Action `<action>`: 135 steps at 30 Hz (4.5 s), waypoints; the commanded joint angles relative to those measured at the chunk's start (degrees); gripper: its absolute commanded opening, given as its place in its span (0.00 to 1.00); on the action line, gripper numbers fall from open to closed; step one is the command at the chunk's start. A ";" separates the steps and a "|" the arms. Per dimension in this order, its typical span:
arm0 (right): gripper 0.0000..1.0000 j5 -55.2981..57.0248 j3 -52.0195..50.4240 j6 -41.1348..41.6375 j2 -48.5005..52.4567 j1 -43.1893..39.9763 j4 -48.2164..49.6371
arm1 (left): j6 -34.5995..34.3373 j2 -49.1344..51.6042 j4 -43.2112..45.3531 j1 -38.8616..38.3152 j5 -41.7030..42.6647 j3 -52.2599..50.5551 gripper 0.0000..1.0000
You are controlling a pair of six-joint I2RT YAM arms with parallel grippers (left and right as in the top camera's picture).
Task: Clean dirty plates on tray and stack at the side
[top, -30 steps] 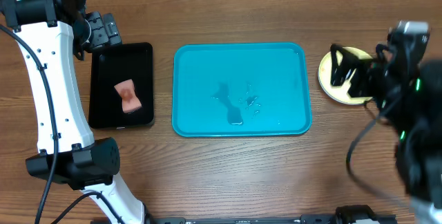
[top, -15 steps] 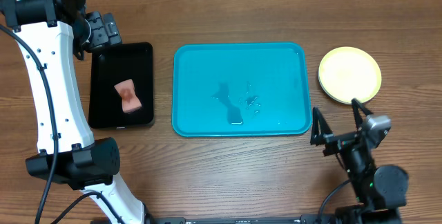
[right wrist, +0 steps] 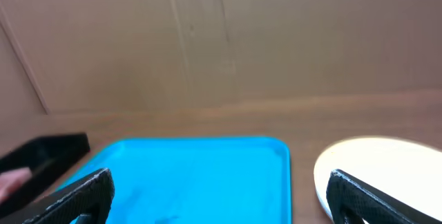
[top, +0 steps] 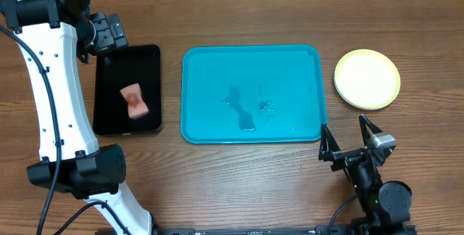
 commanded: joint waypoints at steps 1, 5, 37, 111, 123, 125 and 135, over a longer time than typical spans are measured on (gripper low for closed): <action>1.00 0.81 -0.61 -0.02 -0.61 0.33 -1.46 | -0.61 0.39 -0.11 -0.15 0.28 0.42 1.00; 1.00 0.90 -0.59 -0.04 -0.57 0.31 -1.49 | -0.59 0.39 -0.11 -0.15 0.28 0.42 1.00; 1.00 0.90 -0.59 -0.04 -0.57 0.31 -1.49 | 2.21 -6.32 1.60 -4.00 -6.78 0.39 1.00; 1.00 0.90 -0.59 -0.04 -0.57 0.31 -1.49 | 21.03 -112.50 92.24 -6.03 6.08 -137.35 1.00; 1.00 0.90 -0.59 -0.04 -0.57 0.31 -1.49 | 21.03 -112.50 92.26 -6.03 6.08 -137.35 1.00; 1.00 0.90 -0.59 -0.04 -0.57 0.31 -1.49 | 21.05 -112.50 92.24 -6.03 6.08 -137.35 1.00; 1.00 0.90 -0.59 -0.04 -0.57 0.31 -1.49 | 21.05 -112.50 92.24 -6.03 6.05 -137.35 0.99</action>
